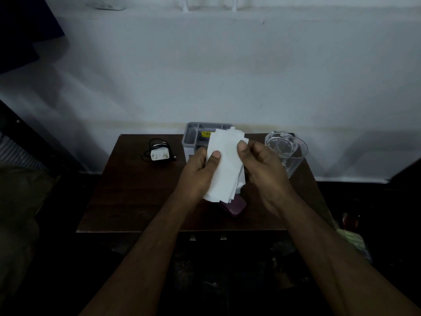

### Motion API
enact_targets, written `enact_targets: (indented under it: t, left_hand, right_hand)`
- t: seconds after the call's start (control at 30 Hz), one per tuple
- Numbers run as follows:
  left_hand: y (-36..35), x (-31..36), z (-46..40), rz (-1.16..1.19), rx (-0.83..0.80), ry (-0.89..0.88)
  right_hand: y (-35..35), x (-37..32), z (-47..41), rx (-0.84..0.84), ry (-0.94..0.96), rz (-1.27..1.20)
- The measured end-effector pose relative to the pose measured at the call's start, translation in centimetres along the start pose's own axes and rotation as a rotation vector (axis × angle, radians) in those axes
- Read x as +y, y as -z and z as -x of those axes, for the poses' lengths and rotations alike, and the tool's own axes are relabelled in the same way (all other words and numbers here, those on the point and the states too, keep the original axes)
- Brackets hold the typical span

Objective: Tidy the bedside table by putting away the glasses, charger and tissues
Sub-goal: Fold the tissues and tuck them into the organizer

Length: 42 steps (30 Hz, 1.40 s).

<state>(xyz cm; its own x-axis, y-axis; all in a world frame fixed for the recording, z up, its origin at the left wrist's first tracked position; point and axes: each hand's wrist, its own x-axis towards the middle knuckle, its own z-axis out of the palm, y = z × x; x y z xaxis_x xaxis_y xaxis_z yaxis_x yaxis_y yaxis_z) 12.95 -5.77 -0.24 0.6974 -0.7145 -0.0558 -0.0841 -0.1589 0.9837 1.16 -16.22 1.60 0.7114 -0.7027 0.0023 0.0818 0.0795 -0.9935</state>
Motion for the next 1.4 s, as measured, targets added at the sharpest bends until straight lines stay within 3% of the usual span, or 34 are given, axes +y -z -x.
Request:
enact_targets:
  t: [0.27, 0.33, 0.43, 0.5, 0.63, 0.73, 0.9, 1.0, 1.13, 1.23, 1.4]
  left_hand:
    - [-0.8, -0.2, 0.3, -0.222, 0.100, -0.199]
    - [-0.9, 0.0, 0.2, -0.101, 0.142, -0.177]
    - [-0.6, 0.3, 0.0, 0.167, 0.081, -0.001]
    - [-0.6, 0.3, 0.1, 0.156, 0.053, 0.008]
    - [-1.0, 0.3, 0.0, 0.106, 0.158, -0.104]
    - [-0.6, 0.4, -0.2, 0.049, 0.107, -0.237]
    - [-0.7, 0.7, -1.1, -0.039, 0.104, -0.530]
    - [-1.0, -0.1, -1.8, -0.019, 0.225, -0.415]
    - [-0.7, -1.1, -3.4, -0.023, 0.290, -0.345]
    - [-0.5, -1.4, -4.3, -0.007, 0.211, -0.320]
    - [-0.5, -0.8, -5.1, 0.259, 0.026, -0.100]
  right_hand:
    - [-0.1, 1.0, -0.4, 0.000, 0.110, 0.116]
    - [0.0, 0.8, -0.5, 0.011, 0.130, 0.108]
    - [-0.1, 0.7, -0.5, 0.014, 0.128, 0.094]
    - [-0.3, 0.7, -0.4, 0.027, 0.140, 0.117]
    - [-0.7, 0.8, -0.3, 0.020, 0.135, 0.240]
    - [-0.8, 0.9, -0.2, 0.006, 0.149, 0.400]
    - [-0.6, 0.7, -1.0, 0.248, 0.339, 0.553]
    - [-0.6, 0.7, -2.1, 0.519, 0.406, 0.517]
    - [-1.6, 0.6, -4.5, 0.658, 0.410, 0.421]
    - [-2.3, 1.2, -6.1, 0.664, 0.392, 0.450]
    - [-2.7, 2.1, -7.4, 0.658, 0.363, 0.569]
